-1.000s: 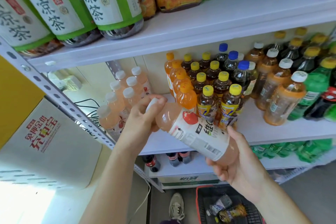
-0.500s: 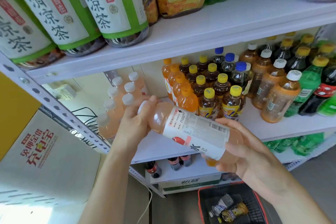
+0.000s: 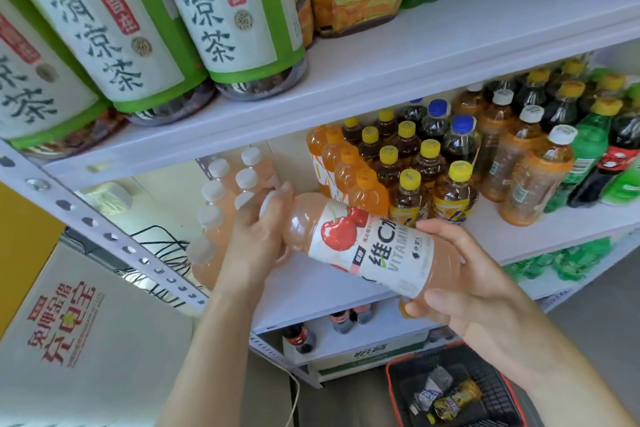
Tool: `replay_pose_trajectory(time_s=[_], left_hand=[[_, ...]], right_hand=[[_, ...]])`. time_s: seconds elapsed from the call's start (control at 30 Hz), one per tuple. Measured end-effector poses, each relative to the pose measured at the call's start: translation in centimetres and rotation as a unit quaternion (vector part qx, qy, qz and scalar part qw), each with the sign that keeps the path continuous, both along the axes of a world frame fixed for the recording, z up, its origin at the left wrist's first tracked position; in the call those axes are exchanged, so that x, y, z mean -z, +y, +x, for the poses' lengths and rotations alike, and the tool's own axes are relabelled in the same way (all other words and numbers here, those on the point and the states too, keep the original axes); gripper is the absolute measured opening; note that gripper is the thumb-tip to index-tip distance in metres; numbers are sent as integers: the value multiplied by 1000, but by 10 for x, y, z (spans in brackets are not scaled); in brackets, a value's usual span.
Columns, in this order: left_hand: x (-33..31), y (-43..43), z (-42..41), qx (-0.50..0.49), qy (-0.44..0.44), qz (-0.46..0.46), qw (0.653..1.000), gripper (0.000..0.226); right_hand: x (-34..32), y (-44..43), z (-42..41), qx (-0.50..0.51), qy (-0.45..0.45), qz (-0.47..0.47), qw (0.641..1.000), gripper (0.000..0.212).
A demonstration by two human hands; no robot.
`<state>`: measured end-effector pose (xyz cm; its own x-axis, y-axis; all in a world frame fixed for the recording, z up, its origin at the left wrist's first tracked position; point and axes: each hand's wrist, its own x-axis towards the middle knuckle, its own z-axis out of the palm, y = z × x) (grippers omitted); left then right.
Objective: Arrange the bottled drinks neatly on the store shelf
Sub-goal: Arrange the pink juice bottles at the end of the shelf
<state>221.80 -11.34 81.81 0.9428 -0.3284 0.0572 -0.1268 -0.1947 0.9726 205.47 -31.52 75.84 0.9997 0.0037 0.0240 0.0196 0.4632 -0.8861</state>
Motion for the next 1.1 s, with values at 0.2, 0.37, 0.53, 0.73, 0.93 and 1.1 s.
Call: replay_pose_trajectory(time_s=[0.2,0.37,0.53,0.73,0.93,1.1], left_hand=[[7,15,15,98,19,0,995,40],[9,25,27,229,84,-123,962,45],[6,20,27,168,41,-64,983,53],[12,14,29,56,33,7,998,74],[15,14,33,55,52,54,996,46],[15,24,33,185,86,-13,979,36]], right_hand=[[-16,8,2,59,57,40,996,76],[-21,10,5,105,126,40,986,77],[-15,2,5,60,62,66,994,106],[-12,7,8,17,17,51,998,71],[-16,6,15,76,42,-22,996,71],[-20,11,20,166,104,-34,980,81]])
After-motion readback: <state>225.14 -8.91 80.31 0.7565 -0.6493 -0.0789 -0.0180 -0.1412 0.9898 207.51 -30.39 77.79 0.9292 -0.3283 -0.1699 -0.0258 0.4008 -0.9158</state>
